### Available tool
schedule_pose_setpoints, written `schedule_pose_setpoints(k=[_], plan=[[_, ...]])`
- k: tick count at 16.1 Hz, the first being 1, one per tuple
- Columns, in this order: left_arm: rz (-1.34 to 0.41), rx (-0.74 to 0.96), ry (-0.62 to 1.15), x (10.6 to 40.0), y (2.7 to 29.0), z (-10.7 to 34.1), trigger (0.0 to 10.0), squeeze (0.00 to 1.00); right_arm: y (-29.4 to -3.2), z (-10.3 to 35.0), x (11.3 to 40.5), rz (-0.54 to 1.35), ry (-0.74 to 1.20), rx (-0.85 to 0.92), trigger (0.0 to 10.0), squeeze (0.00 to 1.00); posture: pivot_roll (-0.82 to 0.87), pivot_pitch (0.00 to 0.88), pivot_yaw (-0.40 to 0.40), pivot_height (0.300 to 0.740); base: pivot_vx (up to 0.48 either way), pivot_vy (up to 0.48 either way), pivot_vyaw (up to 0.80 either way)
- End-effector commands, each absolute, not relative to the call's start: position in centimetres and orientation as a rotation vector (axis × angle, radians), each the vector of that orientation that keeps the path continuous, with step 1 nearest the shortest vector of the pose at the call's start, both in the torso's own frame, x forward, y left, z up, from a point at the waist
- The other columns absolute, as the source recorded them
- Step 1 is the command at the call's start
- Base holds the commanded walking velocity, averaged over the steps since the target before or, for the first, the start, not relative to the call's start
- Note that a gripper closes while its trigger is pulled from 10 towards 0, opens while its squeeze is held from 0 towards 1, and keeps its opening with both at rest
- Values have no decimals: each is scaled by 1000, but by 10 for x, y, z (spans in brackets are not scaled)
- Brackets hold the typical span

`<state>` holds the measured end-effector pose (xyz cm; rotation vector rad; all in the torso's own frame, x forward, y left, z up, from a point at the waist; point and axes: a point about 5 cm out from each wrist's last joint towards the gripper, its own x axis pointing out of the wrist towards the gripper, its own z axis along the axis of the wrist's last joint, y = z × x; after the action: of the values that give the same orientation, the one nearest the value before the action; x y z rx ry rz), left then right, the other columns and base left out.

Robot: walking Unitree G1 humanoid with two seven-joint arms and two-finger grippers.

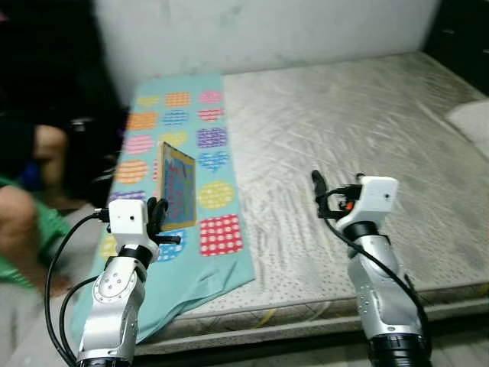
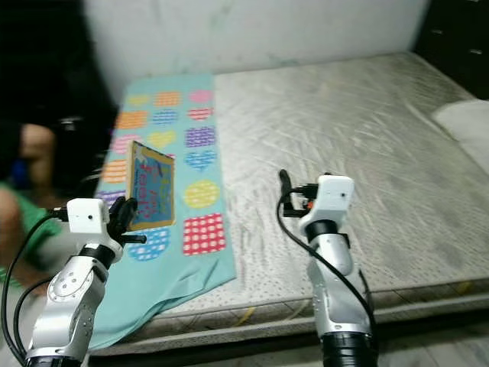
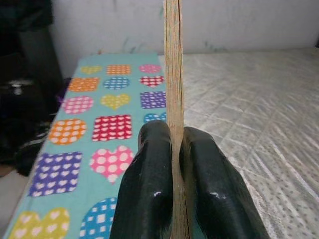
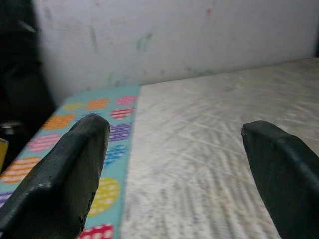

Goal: Clean up the room

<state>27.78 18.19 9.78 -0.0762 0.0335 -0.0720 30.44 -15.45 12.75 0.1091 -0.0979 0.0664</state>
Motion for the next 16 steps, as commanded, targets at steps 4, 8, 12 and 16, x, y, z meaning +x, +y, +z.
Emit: schedule_pose_setpoints(k=[4, 8, 12, 16], plan=[[-95, -101, -2, 281, 181, 106, 10000, 0, -157, 128, 306, 62, -98, 111, 10000, 0, -212, 0, 87, 740, 0, 0, 0], [-94, -112, 2, 282, 182, 106, 10000, 0, -157, 127, 306, 64, -98, 112, 10000, 0, -211, 0, 88, 740, 0, 349, 0], [-114, -109, -19, 281, 180, 109, 10000, 0, -157, 126, 305, 65, -96, 110, 10000, 0, -212, 0, 88, 740, 0, 214, 0], [-119, -89, -13, 282, 178, 108, 10000, 0, -158, 126, 305, 70, -94, 84, 10000, 0, -213, 0, 89, 740, 0, 0, 0]])
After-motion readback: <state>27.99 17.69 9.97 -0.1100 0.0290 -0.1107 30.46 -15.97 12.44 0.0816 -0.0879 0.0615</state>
